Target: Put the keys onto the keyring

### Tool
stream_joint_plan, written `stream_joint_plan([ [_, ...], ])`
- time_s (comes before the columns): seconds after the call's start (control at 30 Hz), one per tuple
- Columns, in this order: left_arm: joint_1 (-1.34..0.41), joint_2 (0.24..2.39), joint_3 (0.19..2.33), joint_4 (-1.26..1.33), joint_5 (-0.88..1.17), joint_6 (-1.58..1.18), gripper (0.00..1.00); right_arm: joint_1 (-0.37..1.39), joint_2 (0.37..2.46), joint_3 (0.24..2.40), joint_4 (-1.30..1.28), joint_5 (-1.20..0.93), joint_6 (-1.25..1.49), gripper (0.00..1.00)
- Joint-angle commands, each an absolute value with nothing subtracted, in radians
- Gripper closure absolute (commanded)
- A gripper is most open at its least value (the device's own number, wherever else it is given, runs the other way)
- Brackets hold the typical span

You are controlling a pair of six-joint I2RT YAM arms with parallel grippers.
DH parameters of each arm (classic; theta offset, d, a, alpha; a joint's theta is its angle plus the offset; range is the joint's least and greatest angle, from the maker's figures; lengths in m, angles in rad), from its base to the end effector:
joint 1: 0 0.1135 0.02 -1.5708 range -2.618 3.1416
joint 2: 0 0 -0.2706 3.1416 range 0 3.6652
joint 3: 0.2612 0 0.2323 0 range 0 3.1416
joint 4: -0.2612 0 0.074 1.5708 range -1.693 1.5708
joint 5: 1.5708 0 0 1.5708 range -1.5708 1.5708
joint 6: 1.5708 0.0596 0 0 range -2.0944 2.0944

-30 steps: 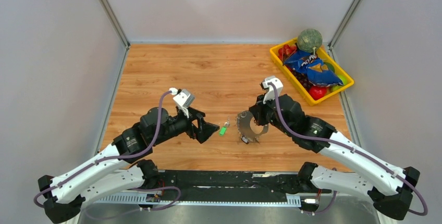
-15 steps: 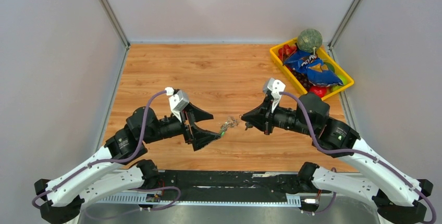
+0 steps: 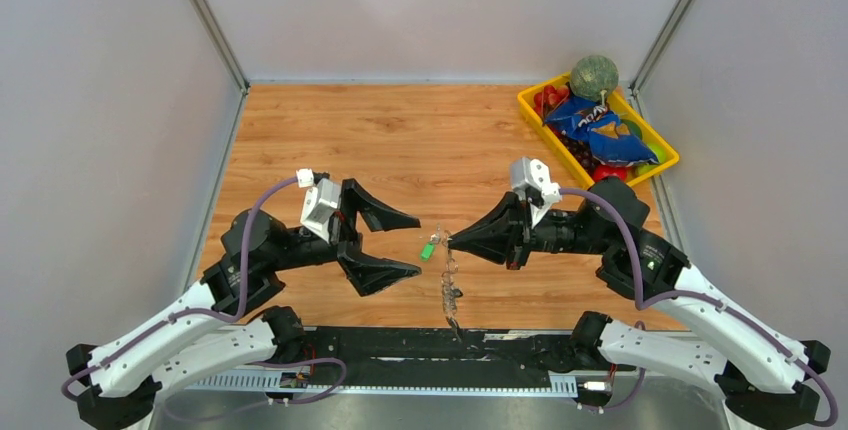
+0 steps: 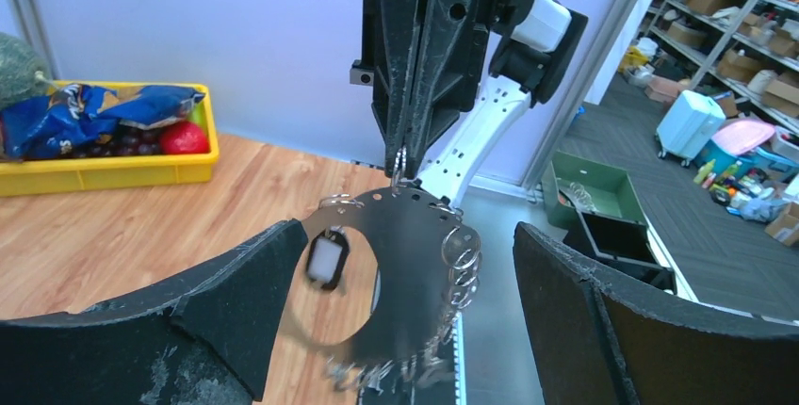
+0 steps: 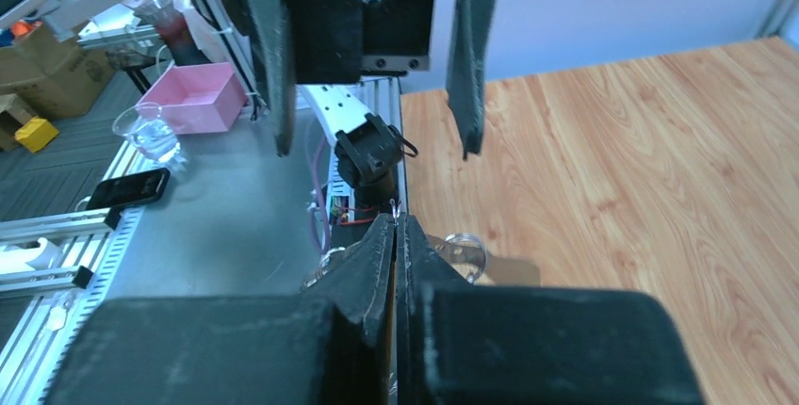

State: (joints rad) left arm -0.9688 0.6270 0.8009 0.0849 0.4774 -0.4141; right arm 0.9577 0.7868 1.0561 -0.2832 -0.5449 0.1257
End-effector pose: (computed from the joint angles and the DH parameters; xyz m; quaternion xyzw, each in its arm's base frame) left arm 0.0534 -0.1261 0.4027 0.3425 0.5187 -0.6021 0.5012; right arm 0.0635 0.1439 0.4209 -0.4499 0.5509 0.5128 0.4807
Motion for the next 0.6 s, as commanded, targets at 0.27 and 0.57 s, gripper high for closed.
stream_joint_plan([
  [0.27,-0.969,0.667,0.799,0.228,0.562,-0.408,0.49,1.052,0.840,1.107,-0.048,-0.561,0.167,1.00],
  [0.57,-0.969,0.654,0.797,0.223,0.575,-0.410,0.63,1.142,0.819,1.081,0.047,-0.440,0.184,1.00],
])
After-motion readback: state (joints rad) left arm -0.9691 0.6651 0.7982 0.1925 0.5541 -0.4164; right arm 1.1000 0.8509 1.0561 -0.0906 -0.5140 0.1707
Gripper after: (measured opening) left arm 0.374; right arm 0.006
